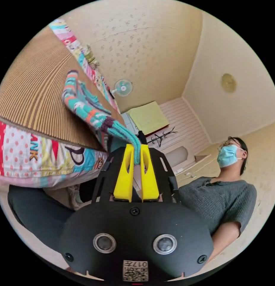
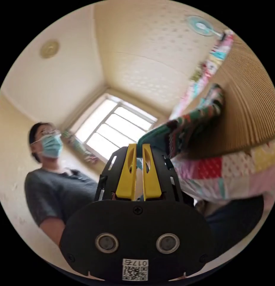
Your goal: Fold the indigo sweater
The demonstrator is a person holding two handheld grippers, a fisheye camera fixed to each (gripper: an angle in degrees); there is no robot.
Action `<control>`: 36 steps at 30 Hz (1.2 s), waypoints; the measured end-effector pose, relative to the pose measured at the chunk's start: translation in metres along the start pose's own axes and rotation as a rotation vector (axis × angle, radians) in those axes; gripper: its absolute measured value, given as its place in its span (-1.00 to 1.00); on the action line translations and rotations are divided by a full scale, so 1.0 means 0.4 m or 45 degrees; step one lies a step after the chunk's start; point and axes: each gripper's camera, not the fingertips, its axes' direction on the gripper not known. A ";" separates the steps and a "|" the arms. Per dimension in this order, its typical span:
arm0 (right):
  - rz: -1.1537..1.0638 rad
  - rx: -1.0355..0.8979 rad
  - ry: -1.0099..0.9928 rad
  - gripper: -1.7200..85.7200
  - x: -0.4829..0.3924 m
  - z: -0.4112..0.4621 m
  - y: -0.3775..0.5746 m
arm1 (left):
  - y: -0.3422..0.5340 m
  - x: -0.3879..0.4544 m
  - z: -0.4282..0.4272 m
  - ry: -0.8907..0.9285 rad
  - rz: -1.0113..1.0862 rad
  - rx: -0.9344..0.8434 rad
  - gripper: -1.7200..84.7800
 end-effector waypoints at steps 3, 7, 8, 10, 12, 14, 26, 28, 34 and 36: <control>-0.240 0.026 -0.066 -0.91 -0.112 -0.046 -0.040 | -0.017 0.062 -0.060 0.197 0.193 0.180 -0.87; -0.198 0.016 0.403 -0.91 -0.137 -0.039 -0.130 | -0.075 0.055 -0.058 0.061 0.171 0.210 -0.87; -0.166 0.004 0.473 -0.91 -0.125 -0.027 -0.147 | -0.103 0.033 -0.040 -0.077 0.095 0.198 -0.87; -0.088 0.023 0.627 -0.91 -0.060 0.026 -0.220 | -0.150 -0.014 -0.013 -0.211 0.001 0.214 -0.87; -0.067 0.072 0.706 -0.91 -0.008 0.069 -0.280 | -0.232 -0.085 0.015 -0.269 -0.055 0.300 -0.87; -0.048 0.079 0.819 -0.90 0.049 0.125 -0.351 | -0.310 -0.141 0.045 -0.365 -0.139 0.308 -0.87; 0.027 -0.201 1.261 -0.65 0.357 0.375 -0.371 | -0.240 -0.168 0.078 -1.019 -0.013 0.319 -0.58; -0.022 -0.205 1.205 -0.65 0.308 0.405 -0.298 | -0.161 -0.163 0.055 -1.133 -0.120 0.323 -0.54; -0.247 -0.560 1.176 -0.81 0.251 0.651 -0.100 | 0.018 -0.249 0.031 -0.977 -0.500 0.318 -0.56; -0.272 -0.683 1.214 -0.88 0.282 0.717 -0.043 | 0.032 -0.292 0.016 -0.673 -0.519 0.423 -0.70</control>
